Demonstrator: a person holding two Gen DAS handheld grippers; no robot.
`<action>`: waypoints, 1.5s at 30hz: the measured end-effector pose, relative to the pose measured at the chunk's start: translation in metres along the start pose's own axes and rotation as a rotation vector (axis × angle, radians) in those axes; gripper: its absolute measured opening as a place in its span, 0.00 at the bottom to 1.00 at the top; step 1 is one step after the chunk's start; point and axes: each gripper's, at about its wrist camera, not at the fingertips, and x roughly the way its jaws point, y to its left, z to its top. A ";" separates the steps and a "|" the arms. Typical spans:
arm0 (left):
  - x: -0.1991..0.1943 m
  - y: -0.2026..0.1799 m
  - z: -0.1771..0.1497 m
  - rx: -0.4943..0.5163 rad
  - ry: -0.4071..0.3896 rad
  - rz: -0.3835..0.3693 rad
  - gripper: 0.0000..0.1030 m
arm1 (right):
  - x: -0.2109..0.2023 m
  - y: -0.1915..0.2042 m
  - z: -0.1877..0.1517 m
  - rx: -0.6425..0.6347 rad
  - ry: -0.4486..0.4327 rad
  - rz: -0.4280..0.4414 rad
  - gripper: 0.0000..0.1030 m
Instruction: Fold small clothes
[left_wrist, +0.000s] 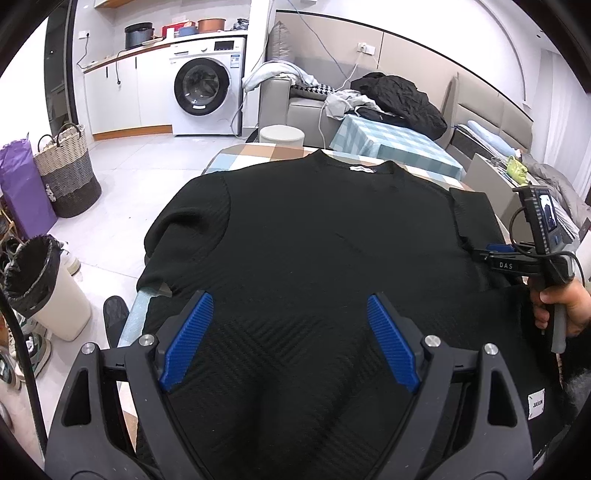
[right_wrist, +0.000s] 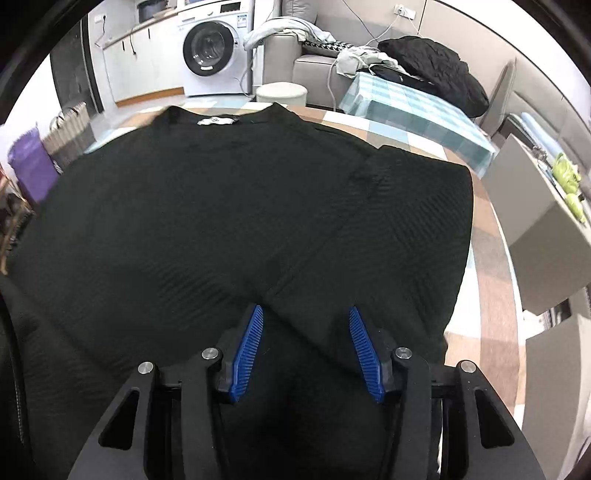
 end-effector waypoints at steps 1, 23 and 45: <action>0.000 0.001 0.000 -0.002 0.000 0.003 0.82 | -0.001 -0.003 0.000 0.001 -0.009 0.015 0.29; 0.004 -0.006 -0.003 0.004 0.010 -0.026 0.82 | -0.090 -0.068 -0.070 0.160 -0.062 0.105 0.46; -0.015 0.081 -0.007 -0.169 0.010 0.076 0.82 | -0.105 -0.067 -0.126 0.245 -0.032 0.146 0.44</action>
